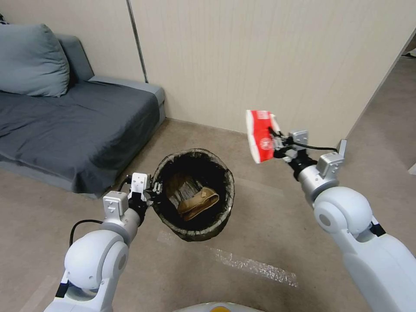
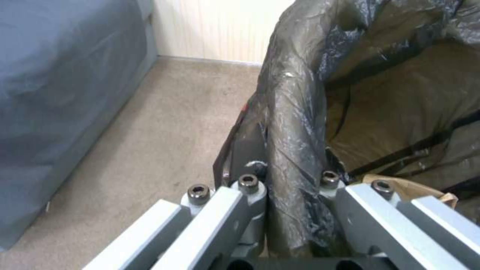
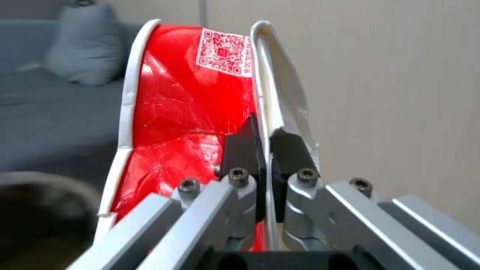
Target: Pick up the trash bin, then pick up the garbage from the floor and place it into the trash bin.
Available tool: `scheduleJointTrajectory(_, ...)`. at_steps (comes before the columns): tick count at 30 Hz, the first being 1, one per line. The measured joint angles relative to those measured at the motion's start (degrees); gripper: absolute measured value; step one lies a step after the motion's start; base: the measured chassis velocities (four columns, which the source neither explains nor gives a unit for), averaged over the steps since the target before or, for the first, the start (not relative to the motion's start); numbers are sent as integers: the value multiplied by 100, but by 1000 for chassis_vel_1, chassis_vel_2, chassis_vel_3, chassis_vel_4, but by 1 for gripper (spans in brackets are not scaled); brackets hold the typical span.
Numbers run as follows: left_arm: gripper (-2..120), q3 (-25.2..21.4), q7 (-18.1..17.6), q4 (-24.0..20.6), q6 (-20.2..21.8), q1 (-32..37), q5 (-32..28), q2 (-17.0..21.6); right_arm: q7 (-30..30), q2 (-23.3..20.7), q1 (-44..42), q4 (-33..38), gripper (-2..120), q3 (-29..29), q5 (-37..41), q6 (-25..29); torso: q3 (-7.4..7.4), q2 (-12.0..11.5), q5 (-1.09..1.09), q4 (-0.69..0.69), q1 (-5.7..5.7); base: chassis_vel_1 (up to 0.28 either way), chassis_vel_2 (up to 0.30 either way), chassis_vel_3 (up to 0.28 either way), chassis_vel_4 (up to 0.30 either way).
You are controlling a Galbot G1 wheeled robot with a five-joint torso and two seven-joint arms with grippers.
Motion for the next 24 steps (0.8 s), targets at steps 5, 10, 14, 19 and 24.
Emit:
scheduleJointTrajectory(5,2,46,-7,0,17,-2,12,4,-228,-64,197,102,0,-471,-10,16,0,0,0,0,0,0,0,0,0)
scheduleJointTrajectory(10,2,50,-14,-3,38,-8,17,6,-270,-89,442,120,0,-1030,-34,18,0,0,0,0,0,0,0,0,0)
scheduleJointTrajectory(14,2,58,-16,-4,45,-22,21,-1,-275,-89,593,77,0,-1347,-69,17,1,0,0,0,0,0,0,0,0)
scheduleJointTrajectory(19,2,100,-23,8,58,-54,28,-14,-268,-85,765,-9,0,-1782,-161,-55,1,0,0,0,0,0,0,0,0)
scheduleJointTrajectory(24,2,102,-28,20,63,-60,31,-19,-251,-98,753,-70,0,-1961,-254,-82,1,0,0,0,0,0,0,0,0)
